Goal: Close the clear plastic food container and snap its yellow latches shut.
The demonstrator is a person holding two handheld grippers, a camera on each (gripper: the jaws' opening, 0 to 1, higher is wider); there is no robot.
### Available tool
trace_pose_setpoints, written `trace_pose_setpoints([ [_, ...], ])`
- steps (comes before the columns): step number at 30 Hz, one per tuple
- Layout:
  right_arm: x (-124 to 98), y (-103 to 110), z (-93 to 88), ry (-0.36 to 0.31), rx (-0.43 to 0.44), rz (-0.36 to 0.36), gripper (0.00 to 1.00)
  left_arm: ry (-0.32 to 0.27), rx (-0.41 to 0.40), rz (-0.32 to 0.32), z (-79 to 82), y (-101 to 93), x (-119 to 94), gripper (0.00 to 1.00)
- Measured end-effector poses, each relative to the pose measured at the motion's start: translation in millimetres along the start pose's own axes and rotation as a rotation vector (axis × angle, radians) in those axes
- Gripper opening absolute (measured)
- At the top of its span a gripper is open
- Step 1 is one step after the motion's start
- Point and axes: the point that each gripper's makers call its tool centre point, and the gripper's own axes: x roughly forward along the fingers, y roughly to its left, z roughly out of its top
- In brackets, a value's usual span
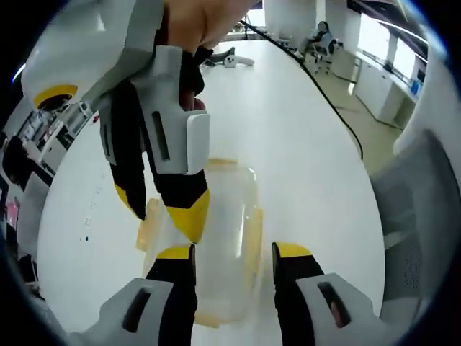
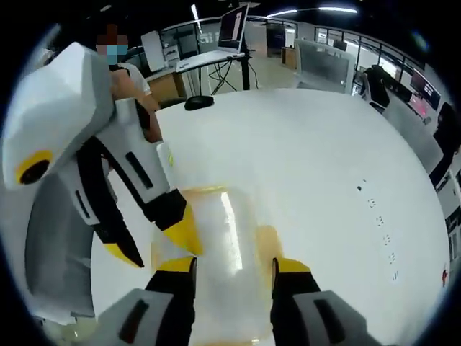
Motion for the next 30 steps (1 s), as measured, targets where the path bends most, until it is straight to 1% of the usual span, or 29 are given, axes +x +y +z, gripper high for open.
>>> trace_pose_setpoints([
  [2,1.6,1.2,0.4,-0.007,0.029,0.021,0.40,0.006,0.003,0.013,0.3,0.2,0.6,0.40],
  [4,3.7,-0.3,-2.4,0.014,0.009,0.017,0.40,0.005,-0.006,0.030,0.9,1.6,1.7,0.41],
  [5,3.7,0.6,-0.5,0.004,0.014,0.027,0.40,0.008,-0.017,0.033,0.8,0.9,2.2,0.42],
  [7,3.8,-1.3,-1.7,0.008,0.027,0.042,0.40,0.011,-0.006,0.046,0.8,0.1,3.2,0.42],
  [8,4.0,-1.4,-2.2,0.008,0.046,0.053,0.41,0.013,0.000,0.054,0.5,0.8,3.1,0.42],
  [10,4.4,-3.1,-2.9,0.010,0.052,0.064,0.41,0.007,-0.013,0.064,1.0,1.6,3.6,0.42],
  [14,6.0,-1.7,-2.6,0.026,0.048,0.090,0.41,0.020,-0.007,0.091,0.6,2.7,4.9,0.40],
  [16,6.3,-1.7,-2.9,0.032,0.052,0.108,0.41,0.029,0.004,0.120,0.4,6.8,4.5,0.37],
  [19,7.3,-0.4,-3.9,0.061,0.050,0.132,0.40,0.035,-0.002,0.121,0.8,6.4,5.7,0.37],
  [24,7.7,-0.2,-4.5,0.091,0.020,0.163,0.39,0.035,0.013,0.141,-0.3,6.8,6.1,0.36],
  [26,7.4,-1.1,-4.2,0.105,0.017,0.168,0.37,0.037,-0.017,0.149,-0.5,7.9,6.1,0.35],
  [30,7.8,-2.0,-5.6,0.134,0.009,0.185,0.35,0.038,-0.017,0.152,-0.9,9.4,6.7,0.34],
])
